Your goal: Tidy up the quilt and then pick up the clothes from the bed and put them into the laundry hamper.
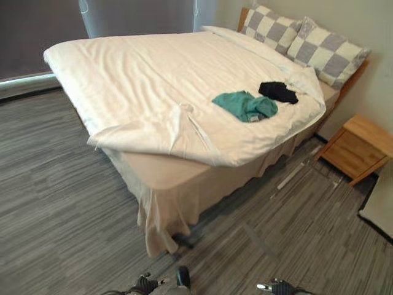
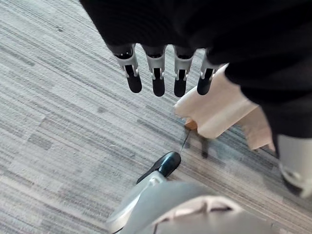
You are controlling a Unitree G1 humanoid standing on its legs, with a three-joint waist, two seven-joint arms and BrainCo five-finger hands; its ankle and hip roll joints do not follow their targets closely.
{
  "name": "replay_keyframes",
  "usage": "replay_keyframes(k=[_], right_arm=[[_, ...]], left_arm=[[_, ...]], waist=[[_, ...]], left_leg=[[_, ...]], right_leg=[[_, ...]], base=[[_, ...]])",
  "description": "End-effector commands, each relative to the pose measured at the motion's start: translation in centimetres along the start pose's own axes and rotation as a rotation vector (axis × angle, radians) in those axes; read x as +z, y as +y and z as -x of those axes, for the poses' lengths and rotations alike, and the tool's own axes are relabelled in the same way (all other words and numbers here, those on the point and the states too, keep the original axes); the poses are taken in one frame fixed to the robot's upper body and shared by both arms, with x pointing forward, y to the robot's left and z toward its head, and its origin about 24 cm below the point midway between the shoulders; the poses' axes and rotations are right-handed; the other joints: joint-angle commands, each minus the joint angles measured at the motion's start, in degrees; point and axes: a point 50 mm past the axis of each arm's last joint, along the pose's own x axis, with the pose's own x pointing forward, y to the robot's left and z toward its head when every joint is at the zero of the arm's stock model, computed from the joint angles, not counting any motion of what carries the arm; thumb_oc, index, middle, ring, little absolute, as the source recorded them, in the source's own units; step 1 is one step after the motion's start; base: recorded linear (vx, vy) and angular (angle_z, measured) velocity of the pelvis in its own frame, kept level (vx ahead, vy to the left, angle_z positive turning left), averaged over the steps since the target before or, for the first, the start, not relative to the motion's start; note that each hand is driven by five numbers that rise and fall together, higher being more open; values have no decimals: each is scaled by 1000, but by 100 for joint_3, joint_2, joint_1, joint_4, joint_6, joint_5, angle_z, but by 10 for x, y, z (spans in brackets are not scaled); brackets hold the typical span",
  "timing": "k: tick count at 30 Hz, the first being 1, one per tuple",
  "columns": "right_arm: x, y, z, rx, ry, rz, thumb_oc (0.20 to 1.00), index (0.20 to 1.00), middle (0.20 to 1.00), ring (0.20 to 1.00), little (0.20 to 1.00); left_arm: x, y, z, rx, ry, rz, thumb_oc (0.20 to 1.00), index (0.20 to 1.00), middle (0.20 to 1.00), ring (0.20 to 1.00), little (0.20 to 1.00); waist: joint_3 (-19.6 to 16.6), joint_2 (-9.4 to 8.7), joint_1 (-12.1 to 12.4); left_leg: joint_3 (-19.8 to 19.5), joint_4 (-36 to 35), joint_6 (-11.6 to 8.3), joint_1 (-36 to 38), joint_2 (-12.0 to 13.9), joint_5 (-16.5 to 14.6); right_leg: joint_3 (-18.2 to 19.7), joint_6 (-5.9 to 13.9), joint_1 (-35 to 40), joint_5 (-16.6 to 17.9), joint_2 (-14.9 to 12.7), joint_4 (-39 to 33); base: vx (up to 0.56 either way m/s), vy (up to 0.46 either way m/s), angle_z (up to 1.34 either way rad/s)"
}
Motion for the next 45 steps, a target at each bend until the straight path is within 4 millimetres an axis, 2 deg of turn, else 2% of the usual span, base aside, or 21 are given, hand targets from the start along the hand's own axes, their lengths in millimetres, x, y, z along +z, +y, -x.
replay_keyframes(k=[1,2,3,4,6,8,11,15,17,19,21,22,24,25,26,28,31,37,38,40,45], right_arm=[[12,-11,-1,-30,-29,9,1000,1000,1000,1000,1000],[10,-10,-1,-34,-26,-2,1000,1000,1000,1000,1000],[6,-11,0,-40,-18,-17,1000,1000,1000,1000,1000],[6,-11,0,-40,-18,-17,1000,1000,1000,1000,1000],[3,-11,0,-42,-7,-25,1000,1000,1000,1000,1000],[-10,-10,1,-39,29,-63,1000,1000,1000,1000,1000],[-18,-5,2,-14,55,-47,1000,1000,1000,1000,1000],[-21,-6,3,-11,64,26,1000,1000,1000,1000,1000],[-26,-21,5,-59,73,60,1000,1000,1000,1000,1000],[-33,-31,7,-99,86,47,1000,1000,1000,1000,1000],[-40,-34,9,-111,96,43,1000,1000,1000,1000,1000],[-40,-34,9,-111,96,43,1000,1000,1000,1000,1000],[-47,-39,11,-120,109,14,1000,1000,1000,1000,1000],[-58,-42,15,-131,133,-13,1000,1000,1000,1000,1000],[-58,-42,15,-130,133,-13,1000,1000,1000,1000,1000],[-66,-38,16,-115,149,-29,1000,1000,1000,1000,1000],[-73,-35,19,-104,157,-95,1000,1000,1000,1000,1000],[-57,-37,15,-89,91,-67,1000,1000,1000,1000,1000],[-39,-44,13,-103,29,-51,1000,1000,1000,1000,1000],[-27,-47,12,-113,-25,-62,1000,1000,1000,1000,1000],[-17,-52,12,-148,-74,-91,1000,1000,1000,1000,1000]], left_arm=[[3,-9,0,-20,-13,-7,1000,1000,1000,1000,1000],[5,-8,0,-16,-23,2,1000,1000,1000,1000,1000],[7,-8,0,-14,-33,-8,1000,1000,1000,1000,1000],[7,-8,0,-14,-33,-8,1000,1000,1000,1000,1000],[9,-9,0,-16,-39,-18,1000,1000,1000,1000,1000],[10,-12,0,-20,-45,-40,1000,1000,1000,1000,1000],[-1,-8,1,1,-12,-6,1000,1000,1000,1000,1000],[-7,-1,1,39,-3,84,1000,1000,1000,1000,1000],[17,23,0,131,-119,255,1000,1000,1000,1000,1000],[59,61,7,244,-322,329,1000,1000,1000,1000,1000],[86,98,25,334,-511,326,1000,1000,1000,1000,1000],[86,98,25,334,-511,326,1000,1000,1000,1000,1000],[109,136,50,445,-674,306,1000,1000,1000,1000,1000],[136,158,77,511,-829,220,1000,1000,1000,1000,1000],[136,158,77,511,-828,220,1000,1000,1000,1000,1000],[161,183,118,613,-986,76,1000,1000,1000,1000,1000],[199,200,170,747,-1155,-159,1000,1000,1000,1000,1000],[245,207,196,858,-1215,-321,1000,1000,1000,1000,1000],[273,210,212,946,-1249,-380,1000,1000,1000,1000,1000],[293,217,224,1027,-1231,-440,1000,1000,1000,1000,1000],[328,226,247,1162,-1174,-568,1000,1000,1000,1000,1000]], waist=[[263,276,148],[213,250,128],[121,197,77],[119,198,76],[84,169,20],[15,132,-128],[-32,78,-132],[-40,219,-92],[0,424,12],[112,473,-5],[139,437,-36],[135,437,-37],[135,411,-58],[100,472,-120],[99,470,-117],[28,491,-151],[-30,537,-354],[161,614,-671],[353,622,-789],[497,635,-919],[856,647,-1006]], left_leg=[[68,-18,-380,437,137,-151],[-89,-18,-456,471,161,-242],[-362,-18,-569,466,148,-355],[-362,-18,-569,463,149,-355],[-525,-18,-615,494,132,-434],[-912,-18,-767,638,232,-577],[-1249,-18,-976,855,427,-667],[-1476,-18,-1252,858,857,-482],[-1581,11,-1486,660,1111,43],[-1209,297,-1460,333,1157,391],[-759,480,-1330,252,999,191],[-759,481,-1330,248,999,191],[-606,575,-1219,165,700,-95],[-128,484,-1243,170,736,-13],[-123,479,-1243,174,735,-10],[-121,187,-1247,326,706,-12],[107,-18,-1283,499,757,-19],[382,-18,-1273,374,805,-107],[444,-18,-1251,131,797,-82],[444,-18,-1297,-62,814,-142],[459,1,-1285,-613,834,-4]], right_leg=[[-439,-63,57,1609,17,-2109],[-466,-191,50,1517,-199,-2800],[-87,-220,133,1646,-283,-3968],[-89,-220,132,1647,-282,-3970],[386,-182,84,1860,-351,-4395],[1535,-20,-58,2424,-603,-4923],[1319,56,178,2281,-550,-5129],[934,-123,391,1726,-194,-5239],[519,-290,537,1324,24,-5239],[115,-342,671,1238,14,-5239],[-22,-381,731,1158,28,-5239],[-22,-381,727,1158,28,-5239],[-112,-412,766,1140,41,-5239],[-203,-421,781,1093,96,-5239],[-198,-421,779,1093,96,-5239],[-208,-407,804,1072,147,-5239],[-180,-376,768,1084,180,-5239],[116,-363,300,1213,192,-5239],[267,-356,-85,1328,202,-5219],[426,-291,-369,1326,203,-5163],[472,-254,-1022,1358,124,-4891]], base=[[283,-141,81],[412,-285,106],[412,-284,98],[359,-280,65],[197,-137,86],[450,-370,78],[484,-458,122],[226,-337,69],[131,-282,62],[2,-193,71],[-3,-134,107],[31,-141,89],[41,-116,25],[32,-42,20],[58,-13,25],[111,-32,26],[108,4,-2],[-71,32,-25],[-205,52,-30],[-140,44,-28],[-163,1,-23]])
